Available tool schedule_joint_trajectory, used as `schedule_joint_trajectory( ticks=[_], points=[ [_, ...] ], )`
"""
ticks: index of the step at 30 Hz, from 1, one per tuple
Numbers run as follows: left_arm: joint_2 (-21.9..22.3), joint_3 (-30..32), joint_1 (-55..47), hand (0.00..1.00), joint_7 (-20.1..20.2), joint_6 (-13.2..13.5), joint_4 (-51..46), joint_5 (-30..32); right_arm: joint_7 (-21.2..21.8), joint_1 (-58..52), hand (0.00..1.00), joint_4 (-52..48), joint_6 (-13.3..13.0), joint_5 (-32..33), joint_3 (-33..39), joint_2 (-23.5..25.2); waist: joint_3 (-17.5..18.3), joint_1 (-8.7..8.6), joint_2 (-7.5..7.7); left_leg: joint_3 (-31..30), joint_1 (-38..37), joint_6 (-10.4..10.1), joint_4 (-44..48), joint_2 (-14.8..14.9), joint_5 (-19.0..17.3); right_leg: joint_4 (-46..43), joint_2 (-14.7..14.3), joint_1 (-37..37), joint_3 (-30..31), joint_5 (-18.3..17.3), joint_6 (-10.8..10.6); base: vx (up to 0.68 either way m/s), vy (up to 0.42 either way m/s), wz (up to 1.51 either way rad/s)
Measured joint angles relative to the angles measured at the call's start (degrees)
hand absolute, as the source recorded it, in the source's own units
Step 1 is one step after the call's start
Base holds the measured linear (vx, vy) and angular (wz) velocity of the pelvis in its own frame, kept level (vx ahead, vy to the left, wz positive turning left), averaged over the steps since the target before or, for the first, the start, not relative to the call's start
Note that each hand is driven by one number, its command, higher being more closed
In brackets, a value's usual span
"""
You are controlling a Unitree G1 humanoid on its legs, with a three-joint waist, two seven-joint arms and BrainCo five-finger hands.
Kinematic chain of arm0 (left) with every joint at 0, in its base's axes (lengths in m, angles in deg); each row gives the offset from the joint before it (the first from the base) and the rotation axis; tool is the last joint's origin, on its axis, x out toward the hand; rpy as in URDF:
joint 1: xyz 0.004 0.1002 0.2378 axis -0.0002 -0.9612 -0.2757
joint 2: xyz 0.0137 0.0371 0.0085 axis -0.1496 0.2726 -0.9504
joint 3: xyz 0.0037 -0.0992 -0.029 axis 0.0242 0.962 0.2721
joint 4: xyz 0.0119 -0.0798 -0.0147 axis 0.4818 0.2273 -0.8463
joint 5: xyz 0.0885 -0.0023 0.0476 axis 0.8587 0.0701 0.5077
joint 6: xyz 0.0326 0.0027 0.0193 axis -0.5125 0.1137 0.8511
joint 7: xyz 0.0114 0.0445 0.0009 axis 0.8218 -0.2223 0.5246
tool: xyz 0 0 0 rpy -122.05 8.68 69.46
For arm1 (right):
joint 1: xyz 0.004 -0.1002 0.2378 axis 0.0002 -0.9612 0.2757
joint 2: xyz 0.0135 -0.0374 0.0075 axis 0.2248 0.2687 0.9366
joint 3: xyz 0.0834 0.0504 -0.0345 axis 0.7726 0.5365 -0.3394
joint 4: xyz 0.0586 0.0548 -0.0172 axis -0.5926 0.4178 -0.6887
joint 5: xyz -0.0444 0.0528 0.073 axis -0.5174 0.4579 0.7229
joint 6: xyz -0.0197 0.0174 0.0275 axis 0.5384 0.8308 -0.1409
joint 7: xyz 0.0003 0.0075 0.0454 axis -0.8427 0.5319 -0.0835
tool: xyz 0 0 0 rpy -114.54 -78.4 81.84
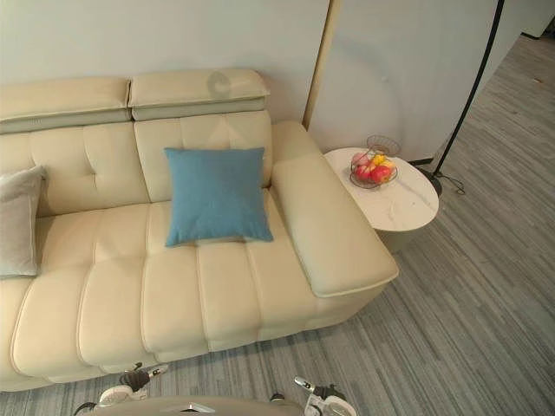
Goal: Pick up cushions and gather them together orderly.
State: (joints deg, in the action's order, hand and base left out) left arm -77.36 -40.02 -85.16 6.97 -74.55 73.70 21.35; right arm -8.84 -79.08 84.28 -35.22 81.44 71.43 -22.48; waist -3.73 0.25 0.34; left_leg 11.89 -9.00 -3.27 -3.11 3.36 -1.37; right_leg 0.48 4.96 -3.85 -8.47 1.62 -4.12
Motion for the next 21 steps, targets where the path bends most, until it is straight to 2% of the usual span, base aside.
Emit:
schedule_joint_trajectory(
  ticks=[7,14,15,18,20,21],
  points=[
    [0.38,4.47,-0.29,0.0,0.02,0.0,0.31,-4.74,0.07,-0.05,0.0,-0.03,-0.02,3.88,-0.31,0.2,-0.61,0.48,-0.21,2.64,0.62,-0.28,0.08,0.41,-0.42,0.05,-0.45,1.64,2.12,0.53,-0.11,0.0,-0.007,-0.19],
    [1.38,6.67,0.19,0.0,0.08,0.0,0.24,-5.35,0.14,-0.46,0.0,-1.59,-0.12,4.44,-1.51,0.27,-1.87,0.16,-0.52,7.35,-1.19,-0.96,3.62,1.84,-3.79,-0.05,-1.61,1.1,6.59,0.52,-0.09,-0.01,-0.016,-0.34],
    [1.82,7.19,0.48,0.0,0.08,-0.01,0.2,-5.37,0.14,-0.49,0.0,-1.77,-0.1,4.43,-1.61,0.3,-1.92,0.36,-0.49,8.37,-1.05,-1.08,5.45,1.94,-4.92,-0.35,-2.02,1.56,8.53,0.53,-0.06,-0.03,-0.009,-0.74],
    [2.87,7.52,1.44,0.0,0.07,0.07,0.18,-5.87,0.19,-0.29,0.0,-1.81,-0.09,4.43,-2.67,0.27,-2.21,1.25,-0.01,3.59,0.42,-0.18,9.19,1.69,-6.8,-2.49,-2.77,5.11,15.03,0.67,-0.24,-0.02,-0.034,-1.04],
    [3.31,7.39,1.92,0.0,0.1,0.05,0.22,-5.95,0.19,0.33,0.0,-1.99,-0.06,4.42,-3.41,-0.03,-2.52,1.07,-1.21,6.02,0.1,-0.62,9.19,2.03,-9.2,-2.96,-4.3,7.79,19.32,2.18,-0.63,-0.05,0.025,-1.46],
    [3.39,7.4,2.29,0.0,0.1,0.08,0.17,-6.03,0.24,0.53,0.0,-2.57,-0.06,4.38,-4.41,-0.06,-2.87,1.12,-0.87,10.29,-0.07,-0.39,9.87,1.84,-10.04,-2.86,-4.91,9.32,23.28,3.47,-0.77,-0.11,0.057,-1.78]
  ],
)
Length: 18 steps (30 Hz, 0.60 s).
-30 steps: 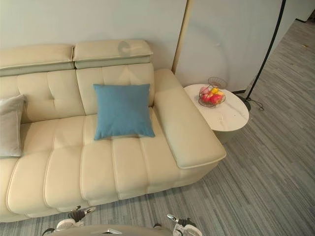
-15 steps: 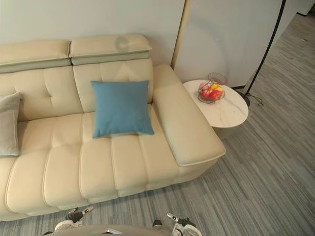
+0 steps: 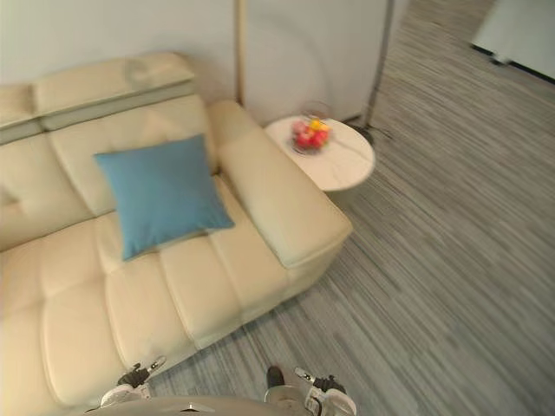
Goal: Pick up cushions and gather them together orderly.
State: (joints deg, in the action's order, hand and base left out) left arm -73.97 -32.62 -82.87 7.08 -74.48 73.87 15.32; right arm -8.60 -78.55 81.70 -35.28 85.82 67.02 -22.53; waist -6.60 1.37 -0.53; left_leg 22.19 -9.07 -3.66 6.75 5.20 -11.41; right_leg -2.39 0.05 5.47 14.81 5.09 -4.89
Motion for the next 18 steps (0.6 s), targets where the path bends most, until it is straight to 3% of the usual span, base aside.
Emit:
schedule_joint_trajectory(
  ticks=[2,3,4,5,6,8,10,11,12,13,14,16,17,18],
  points=[
    [-0.86,-0.02,0.48,0.0,0.02,0.01,-0.29,-0.01,0.03,0.45,0.0,-1.08,0.01,-0.05,-1.84,0.67,-1.1,-0.12,1.37,6.23,0.0,0.04,1.36,0.34,-1.42,0.94,-1.19,1.66,4.28,2.29,0.86,-0.13,0.026,-1.7],
    [-1.25,-0.03,0.61,0.0,-0.03,0.02,-0.8,0.0,0.04,0.95,0.0,-1.15,-0.01,-0.11,-2.64,0.88,-1.58,-0.36,1.39,9.66,0.08,0.06,2.15,0.99,-1.98,2.08,-1.25,2.51,4.09,2.47,2.84,-0.12,-0.036,-1.42],
    [-1.16,-0.05,0.69,0.0,-0.06,0.01,-1.02,0.04,0.05,1.27,0.0,-1.11,0.04,-0.11,-2.51,0.82,-1.71,-0.31,1.3,13.12,-0.19,-0.01,2.4,1.89,-2.29,1.12,-0.81,4.0,-1.27,0.76,5.33,-0.1,-0.035,-1.75],
    [-1.08,-0.38,0.7,0.0,-0.07,0.0,-1.06,0.04,0.05,1.57,0.0,-1.2,0.01,-0.08,-2.55,0.62,-1.91,-0.25,0.97,17.09,-1.7,-0.25,2.41,3.32,-2.17,-3.74,0.2,6.4,-11.67,-0.26,5.47,0.0,-0.022,-1.48],
    [-1.1,-0.56,0.7,0.0,-0.06,0.0,-1.08,0.03,0.02,1.6,0.0,-1.27,-0.04,-0.1,-2.57,0.64,-1.91,-0.29,0.93,18.27,-2.71,-0.49,2.37,3.63,-2.03,-5.75,0.66,6.64,-16.06,-0.85,5.91,0.07,-0.007,-1.28],
    [-1.33,-1.81,0.1,0.0,-0.04,0.04,-1.14,0.01,-0.11,0.2,0.0,-1.4,-0.31,-0.21,-2.71,0.77,-1.75,-0.03,1.22,21.05,-5.44,-0.84,2.43,3.59,-1.83,-8.75,3.15,4.67,-32.16,-2.38,7.39,0.12,-0.101,-1.13],
    [-0.75,-2.4,0.2,0.0,-0.03,0.06,-1.15,0.01,-0.08,0.83,0.0,-1.46,-0.42,-0.25,-2.66,0.0,-2.05,-0.81,-0.19,21.9,-6.07,-1.18,2.29,4.06,-1.59,-8.76,3.78,4.71,-38.15,-4.43,8.8,0.07,-0.132,-0.77],
    [-0.63,-3.13,0.09,0.0,-0.03,0.06,-1.08,0.0,-0.09,1.37,0.0,-1.48,-0.46,-0.24,-2.55,-0.7,-1.74,-1.64,-0.91,22.54,-6.24,-1.55,1.85,4.29,-1.38,-10.35,4.79,4.66,-43.53,-7.84,8.83,0.13,-0.13,-0.76],
    [-0.24,-4.39,-0.4,0.0,0.05,0.05,-1.03,0.01,-0.08,1.67,0.0,-1.05,-0.4,-0.83,-2.55,-1.67,-2.04,-1.36,-2.34,24.43,-7.36,-2.58,1.42,4.43,-0.79,-13.65,7.1,4.29,-50.9,-10.29,9.3,0.16,-0.11,-0.86],
    [-0.1,-4.57,-0.47,0.0,0.09,0.04,-0.99,0.01,-0.04,1.84,0.0,-0.94,-0.37,-1.12,-2.54,-1.95,-2.1,-1.12,-2.64,24.93,-7.89,-2.66,1.23,4.44,-0.78,-14.3,7.29,4.19,-51.59,-10.25,9.25,0.17,-0.147,-1.19],
    [-0.1,-5.44,-0.86,0.0,0.33,0.01,-0.02,-0.02,-0.06,2.1,0.0,-0.85,-0.27,-1.21,-2.53,-2.27,-1.95,-1.08,-3.62,24.85,-8.2,-2.76,0.85,4.84,-0.32,-14.04,5.43,4.79,-48.55,-10.1,9.29,0.1,-0.124,-0.85],
    [-0.72,-6.3,-0.77,0.0,0.55,-0.12,0.79,0.02,-0.06,2.42,0.0,-0.36,-0.2,-1.16,-2.52,-2.63,-1.98,-1.12,-3.57,24.77,-8.8,-2.67,1.77,5.38,1.63,-12.89,3.51,4.68,-46.09,-10.29,9.0,0.12,-0.153,-0.8],
    [-0.96,-6.77,-0.79,0.0,0.74,-0.12,0.82,0.02,-0.06,2.66,0.0,0.29,-0.13,-1.15,-2.53,-2.69,-1.99,-1.18,-3.42,24.7,-8.69,-3.08,4.24,6.26,1.9,-12.77,2.78,4.61,-44.8,-10.64,8.82,0.13,-0.169,-0.92],
    [-1.1,-7.11,-0.74,0.0,1.06,-0.12,0.78,0.01,-0.05,2.85,0.0,1.46,-0.11,-1.15,-2.6,-2.86,-1.95,-1.19,-3.16,24.49,-7.24,-3.13,12.26,9.02,1.86,-12.43,1.76,4.24,-42.52,-11.12,8.58,0.12,-0.148,-0.94]
  ],
)
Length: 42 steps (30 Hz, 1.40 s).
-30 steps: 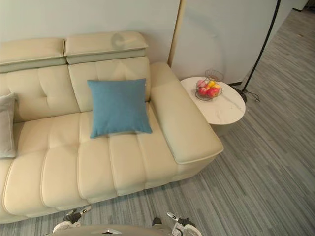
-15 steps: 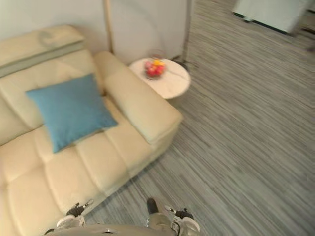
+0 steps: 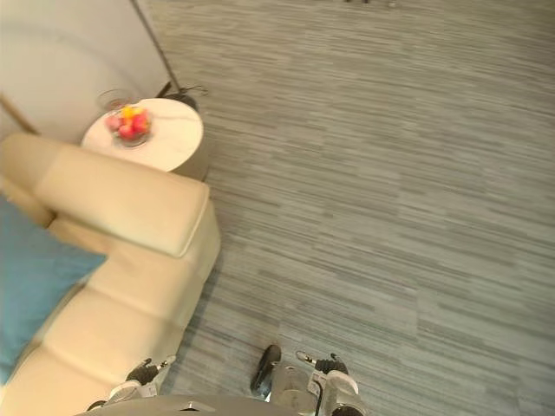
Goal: Pick up cushions and gather them together orderly.
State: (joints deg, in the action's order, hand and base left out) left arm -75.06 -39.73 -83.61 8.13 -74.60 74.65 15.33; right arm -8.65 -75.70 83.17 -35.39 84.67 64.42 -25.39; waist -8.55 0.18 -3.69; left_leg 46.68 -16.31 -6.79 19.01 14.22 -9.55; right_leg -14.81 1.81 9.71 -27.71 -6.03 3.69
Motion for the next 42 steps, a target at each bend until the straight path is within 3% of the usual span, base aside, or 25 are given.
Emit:
schedule_joint_trajectory(
  ticks=[2,3,6,9,11,12,13,14,15,16,18,22,26,31,33,34,35,36,37,38,39,40,42],
  points=[
    [-0.11,-0.1,0.41,0.0,0.1,0.02,0.09,0.02,0.0,0.0,0.0,0.04,0.1,-0.01,-0.82,-0.01,-0.61,-0.11,0.3,-4.02,4.28,0.31,15.48,5.22,0.57,1.52,-1.61,-1.49,3.15,-0.13,0.32,0.13,-0.106,-0.95],
    [-0.04,0.02,0.53,0.0,0.12,0.05,-0.08,0.0,-0.07,-0.09,0.0,0.05,0.12,0.03,-0.86,-0.22,-1.21,-0.16,-0.13,-7.88,7.7,2.47,25.52,7.64,-1.26,1.98,-2.89,-3.01,5.59,-0.52,1.41,0.13,-0.032,-1.03],
    [-0.28,0.1,0.93,0.0,0.08,0.15,-0.64,-0.03,-0.12,-0.33,0.0,-0.01,0.16,0.13,-0.14,-0.04,-1.73,-0.13,0.24,-16.02,14.19,3.22,31.9,6.73,-4.41,2.09,-3.51,-5.78,9.59,-1.4,1.81,0.12,0.022,-0.82],
    [-0.16,-0.01,0.9,0.0,0.1,0.4,-2.63,-0.07,-0.12,-0.73,0.0,0.03,1.1,0.14,1.02,0.19,-1.93,1.18,0.51,-23.62,20.12,2.86,23.56,2.74,-5.4,2.73,-3.72,-7.61,14.87,-1.82,0.31,0.14,0.111,-0.92],
    [0.37,0.75,0.84,0.0,0.02,0.46,-3.89,-0.04,-0.15,-0.88,0.0,-0.62,1.15,0.36,1.0,0.53,-1.93,1.74,0.59,-32.46,22.63,2.38,9.43,-1.78,-5.46,2.89,-3.76,-7.6,19.79,-1.83,-1.18,0.15,0.168,-1.0],
    [0.48,1.0,0.82,0.0,-0.05,0.46,-4.11,-0.04,-0.15,-0.9,0.0,-0.77,1.15,0.55,1.01,0.61,-1.93,1.88,0.59,-35.06,22.87,2.21,7.04,-2.8,-5.34,2.74,-3.76,-7.42,20.88,-1.91,-1.53,0.15,0.23,-1.14],
    [0.97,1.96,0.71,0.0,-0.07,0.46,-4.64,-0.01,-0.14,-1.1,0.0,-1.32,1.11,0.61,1.02,0.79,-1.84,2.25,0.6,-44.27,23.12,2.09,1.56,-5.9,-4.72,1.37,-3.72,-6.38,23.83,-2.46,-2.73,0.12,0.19,-1.0],
    [1.13,2.23,0.5,0.0,-0.07,0.46,-4.65,0.0,-0.15,-1.11,0.0,-1.45,1.11,0.61,1.01,0.87,-1.77,2.37,0.56,-46.93,23.08,2.52,0.34,-6.76,-4.23,0.54,-3.78,-5.8,24.8,-2.78,-3.2,0.16,0.252,-1.24],
    [1.7,2.78,0.5,0.0,-0.07,0.41,-4.58,0.01,-0.15,-1.18,0.0,-2.2,1.12,0.64,0.98,1.07,-1.73,2.58,0.5,-48.37,22.41,1.87,-0.58,-7.5,-0.85,-1.1,-3.94,-4.9,26.92,-3.54,-4.1,0.15,0.233,-1.02],
    [1.3,3.14,0.64,0.0,-0.09,0.44,-4.7,0.03,-0.15,-1.21,0.0,-2.47,1.06,0.69,1.01,1.49,-1.63,2.84,0.94,-45.87,21.02,1.93,-0.86,-7.75,-0.07,-2.17,-3.4,-4.82,28.73,-3.88,-4.78,0.18,0.293,-1.07],
    [-0.06,3.18,0.51,0.0,-0.1,0.44,-4.49,0.16,-0.1,-2.28,0.0,-2.51,1.07,0.67,0.99,3.22,-0.06,2.83,3.4,-41.19,19.2,2.99,-2.56,-9.07,-0.68,-0.91,-0.79,-4.92,29.75,-2.64,-6.22,0.23,0.328,-0.86],
    [-0.93,2.77,0.87,0.0,-0.08,0.38,-3.19,0.33,-0.03,-3.38,0.0,-2.46,1.06,1.12,1.0,4.17,0.97,2.66,4.75,-37.82,15.64,3.3,-5.79,-10.55,-0.48,4.69,0.22,-7.67,30.93,0.29,-7.68,0.18,0.181,-0.44],
    [-0.5,2.25,0.71,0.0,-0.03,0.28,-1.52,1.29,0.13,-3.37,0.0,-2.25,1.02,1.15,1.07,3.72,2.4,2.73,3.89,-34.06,13.26,3.46,-8.6,-11.01,-0.38,7.69,-0.03,-7.89,34.49,2.61,-7.83,0.1,0.088,-0.6],
    [0.43,1.99,0.85,0.0,0.05,0.23,-0.05,2.31,0.98,-3.11,0.0,-1.69,0.98,1.2,1.12,2.29,2.82,2.67,1.64,-28.98,10.45,3.57,-10.53,-11.03,-0.38,10.84,-1.5,-7.59,41.46,5.89,-7.83,0.02,0.025,-0.92],
    [0.66,1.72,0.75,0.0,0.05,0.25,0.01,2.33,1.03,-2.49,0.0,-1.1,0.81,1.19,0.91,1.86,2.81,3.06,1.06,-26.51,9.99,3.7,-10.51,-9.95,-0.45,12.98,-3.2,-6.06,41.04,9.9,-7.71,-0.04,-0.045,-1.24],
    [0.4,1.72,0.6,0.0,0.05,0.24,-0.14,2.34,1.02,-1.83,0.0,-0.71,0.8,1.17,0.47,1.68,2.81,3.5,1.02,-23.99,10.16,3.98,-10.56,-8.66,-0.42,14.4,-3.11,-5.05,36.84,11.17,-5.33,-0.05,-0.126,-1.4],
    [0.11,0.55,0.53,0.0,0.02,0.13,-0.26,2.37,1.05,-0.26,0.0,-0.48,0.91,1.17,0.56,1.29,2.13,2.76,0.3,-20.94,9.88,4.42,-11.42,-7.97,-0.63,10.67,-0.74,-2.67,22.86,6.67,-2.26,-0.07,-0.129,-1.26],
    [0.06,-0.32,0.49,0.0,0.03,0.13,-0.3,2.37,1.03,-0.11,0.0,-0.3,0.93,1.16,0.55,0.93,1.83,2.55,-0.08,-20.08,9.56,4.41,-11.75,-7.58,-0.62,8.38,0.91,-1.75,16.59,5.03,-1.79,-0.07,-0.111,-1.08],
    [-0.45,-1.97,0.4,0.0,0.03,0.16,-0.34,2.34,0.95,-0.58,0.0,-0.11,0.9,1.15,0.55,0.63,1.68,2.53,-0.15,-17.92,8.49,4.26,-11.95,-7.04,-0.64,4.55,4.57,-1.35,4.77,2.84,-1.15,-0.04,-0.072,-0.73],
    [-0.75,-2.28,0.34,0.0,0.03,0.16,-0.37,2.3,0.92,-0.75,0.0,-0.08,0.89,1.15,0.49,0.61,1.6,2.66,0.12,-17.18,7.75,3.96,-11.97,-7.06,-0.67,3.47,5.95,-1.71,0.94,3.0,-1.25,-0.01,-0.143,-0.9],
    [-1.52,-2.7,0.26,0.0,0.03,0.19,-0.5,2.34,0.9,-1.4,0.0,0.02,0.87,1.16,0.29,0.52,1.56,2.75,0.36,-17.01,6.99,3.4,-12.0,-7.25,-0.63,3.4,5.99,-1.95,-0.94,4.87,-3.25,0.01,-0.165,-0.62],
    [-1.65,-3.01,0.28,0.0,0.02,0.18,-0.46,2.35,0.89,-1.3,0.0,0.01,0.84,1.16,-0.09,0.32,1.6,2.55,0.53,-17.16,6.9,3.07,-12.05,-6.95,-0.46,3.8,5.46,-2.04,-0.28,5.03,-3.46,-0.05,-0.26,-1.0],
    [-1.32,-4.47,0.48,0.0,0.06,0.27,-0.68,2.31,0.91,-0.24,0.0,0.58,0.82,1.24,-1.12,-1.26,0.15,2.18,-0.77,-19.38,7.12,2.63,-11.82,-4.91,-0.26,7.64,0.87,-1.35,4.9,5.89,-3.6,-0.09,-0.26,-1.08]
  ],
)
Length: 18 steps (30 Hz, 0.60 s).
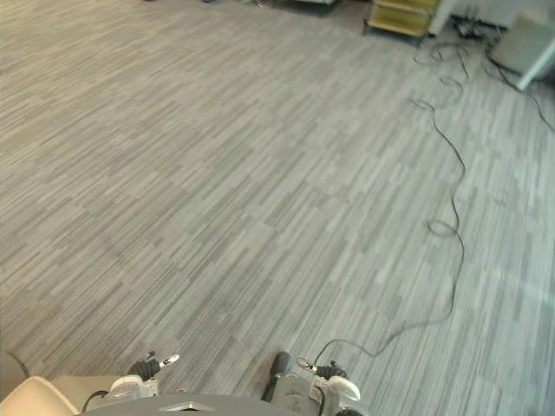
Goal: Pick up cushions and gather them together orderly.
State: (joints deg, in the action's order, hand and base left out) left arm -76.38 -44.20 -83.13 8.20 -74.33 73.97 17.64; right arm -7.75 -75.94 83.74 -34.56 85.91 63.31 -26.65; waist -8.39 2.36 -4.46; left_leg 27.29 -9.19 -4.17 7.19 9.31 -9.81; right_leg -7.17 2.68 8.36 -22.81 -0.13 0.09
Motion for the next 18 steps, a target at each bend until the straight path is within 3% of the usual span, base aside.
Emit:
schedule_joint_trajectory(
  ticks=[3,5,6,7,8,11,12,13,14,15,16,17,18],
  points=[
    [-0.54,0.49,0.54,0.0,-0.04,-0.01,0.11,-0.05,-0.19,0.04,0.0,0.4,-0.04,-0.01,0.06,-0.07,-0.84,-0.64,1.04,-0.31,2.92,0.19,8.72,2.23,0.21,1.72,-0.97,-0.71,0.37,-0.39,0.48,-0.02,-0.132,-0.42],
    [-0.79,0.62,0.74,0.0,-0.02,0.01,-1.31,-0.14,-0.25,0.18,0.0,1.46,0.02,0.0,0.12,0.03,-1.61,0.08,2.12,-1.07,7.8,3.13,19.84,4.55,1.91,5.51,-1.6,-3.33,0.51,-1.52,-0.92,0.05,-0.117,-0.33],
    [-0.47,0.45,0.76,0.0,0.06,0.28,-1.91,-0.22,-0.23,0.62,0.0,1.44,0.06,0.24,0.23,-0.29,-1.78,0.63,1.28,-4.26,10.43,3.27,24.13,5.58,1.37,1.86,-1.56,-2.48,0.76,-3.14,0.31,0.07,-0.062,-0.4],
    [-0.42,0.57,0.97,0.0,-0.01,0.47,-2.43,-0.76,-0.3,0.2,0.0,1.7,0.09,0.85,0.13,-0.86,-3.33,0.48,1.81,-7.14,11.5,1.02,27.34,5.06,-0.34,0.18,-1.57,-2.26,1.72,-2.44,1.35,0.04,-0.04,-0.3],
    [-0.36,0.5,1.05,0.0,0.01,0.44,-2.59,-1.11,-0.31,0.17,0.0,1.77,0.21,1.17,0.14,-1.27,-3.65,0.5,1.08,-8.44,11.67,0.7,27.62,5.0,-1.08,0.3,-1.99,-2.93,1.77,-2.44,1.35,-0.05,0.04,-0.25],
    [-0.2,0.55,0.99,0.0,0.04,0.41,-3.14,-1.34,-0.32,0.2,0.0,1.34,0.26,1.22,0.07,-1.64,-3.62,0.79,1.11,-8.11,13.28,1.76,19.72,0.84,-4.01,4.07,-2.47,-3.75,3.73,-2.59,0.76,0.0,0.032,-0.45],
    [1.16,0.56,0.34,0.0,0.02,0.56,-3.0,-1.31,-0.29,0.76,0.0,-0.16,0.32,1.87,0.63,-2.79,-2.31,2.32,-3.46,-8.72,14.61,1.14,11.06,2.35,-3.22,-8.74,-3.85,1.24,3.33,-6.97,2.84,-0.01,0.017,-0.66],
    [1.2,0.85,0.16,0.0,0.32,0.7,-3.19,-2.04,-0.5,0.81,0.0,-0.67,0.36,1.86,0.57,-2.43,-2.57,3.06,-2.68,-8.12,14.46,1.06,11.45,1.87,-2.95,-14.69,-2.36,2.59,3.77,-8.29,3.57,0.02,-0.023,-0.47],
    [0.14,3.17,-0.07,0.0,0.07,0.63,-4.4,-2.28,-0.55,-0.48,0.0,-1.83,0.22,2.16,0.59,-0.89,-2.95,2.73,0.48,-6.57,14.44,0.39,13.5,0.07,-3.71,-22.39,1.61,1.12,4.11,-14.3,2.26,0.03,-0.028,0.1],
    [-0.76,3.92,-0.18,0.0,0.0,0.52,-4.78,-2.27,-0.62,-1.13,0.0,-1.99,0.35,2.19,0.63,-0.01,-2.95,2.55,2.13,-6.62,14.56,-0.45,15.94,-0.72,-4.38,-20.88,3.24,-1.69,5.6,-18.0,0.86,0.1,-0.06,0.34],
    [-0.85,4.65,-0.26,0.0,-0.02,0.42,-5.53,-2.35,-0.97,-1.01,0.0,-2.9,0.53,2.87,0.76,0.16,-4.15,2.34,1.57,-8.0,18.22,-1.74,23.98,1.76,-6.4,-17.22,0.54,-3.83,7.44,-18.84,0.05,0.03,-0.065,0.33],
    [-0.47,5.77,-0.89,0.0,0.05,0.25,-5.42,-2.35,-1.17,-1.31,0.0,-4.09,0.24,3.17,-0.18,0.28,-3.13,2.23,0.66,-9.16,22.73,-1.97,25.61,2.14,-8.17,-12.95,-1.22,-5.13,8.37,-17.5,0.59,0.08,-0.049,0.08],
    [-0.09,7.05,-1.21,0.0,-0.07,0.17,-5.52,-2.33,-1.17,-0.96,0.0,-4.38,0.23,3.25,-0.21,0.03,-2.89,2.76,0.9,-9.31,25.1,-1.48,22.44,0.6,-7.52,-9.8,-0.86,-6.36,8.99,-16.4,-0.12,0.04,-0.005,-0.27]
  ],
)
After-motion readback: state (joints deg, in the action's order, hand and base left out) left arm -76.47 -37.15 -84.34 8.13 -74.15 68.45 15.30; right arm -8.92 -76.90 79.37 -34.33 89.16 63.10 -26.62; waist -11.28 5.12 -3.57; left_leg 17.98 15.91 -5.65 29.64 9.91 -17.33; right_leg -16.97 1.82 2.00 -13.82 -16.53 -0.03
